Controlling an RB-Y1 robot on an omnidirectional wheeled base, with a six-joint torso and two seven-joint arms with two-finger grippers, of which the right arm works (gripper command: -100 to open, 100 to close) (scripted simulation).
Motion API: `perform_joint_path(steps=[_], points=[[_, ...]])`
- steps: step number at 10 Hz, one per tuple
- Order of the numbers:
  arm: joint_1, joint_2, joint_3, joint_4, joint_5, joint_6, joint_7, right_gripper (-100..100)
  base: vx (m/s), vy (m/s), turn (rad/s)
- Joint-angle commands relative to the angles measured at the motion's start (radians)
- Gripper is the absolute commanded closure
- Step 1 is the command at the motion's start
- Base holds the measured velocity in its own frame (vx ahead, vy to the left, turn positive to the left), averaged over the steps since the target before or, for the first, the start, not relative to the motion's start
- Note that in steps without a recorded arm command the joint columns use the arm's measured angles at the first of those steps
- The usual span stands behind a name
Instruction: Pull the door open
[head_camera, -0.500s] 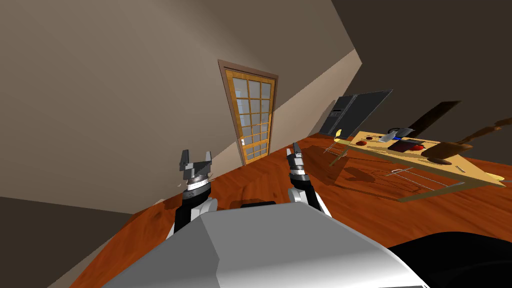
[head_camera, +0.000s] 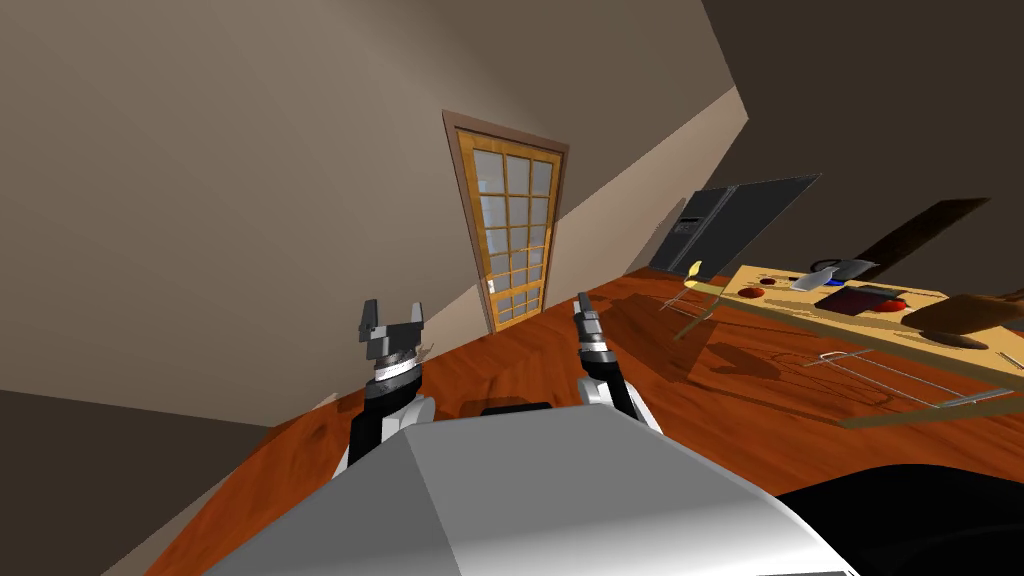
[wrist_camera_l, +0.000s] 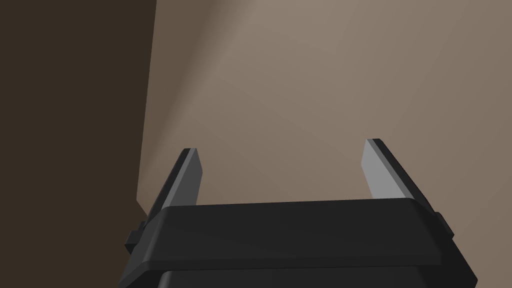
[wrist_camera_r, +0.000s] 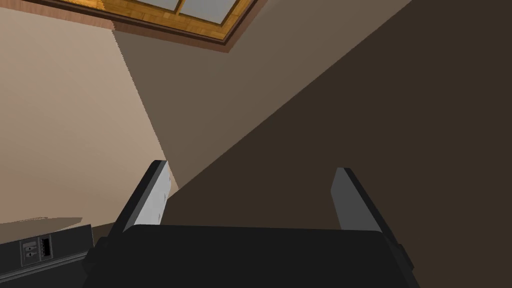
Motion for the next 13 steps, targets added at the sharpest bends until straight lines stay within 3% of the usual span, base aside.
perform_joint_path(steps=[1, 7, 10, 13], points=[[-0.008, -0.011, -0.014, 0.037, 0.015, -0.018, 0.024, -100, 0.101, 0.070, 0.056], [-0.030, -0.033, -0.054, 0.149, 0.068, -0.066, 0.100, -100, 0.104, 0.049, 0.053], [-0.048, -0.047, -0.086, 0.242, 0.111, -0.106, 0.163, -100, 0.140, 0.082, 0.081], [-0.060, -0.055, -0.108, 0.302, 0.140, -0.132, 0.203, -100, 0.135, 0.068, 0.056]])
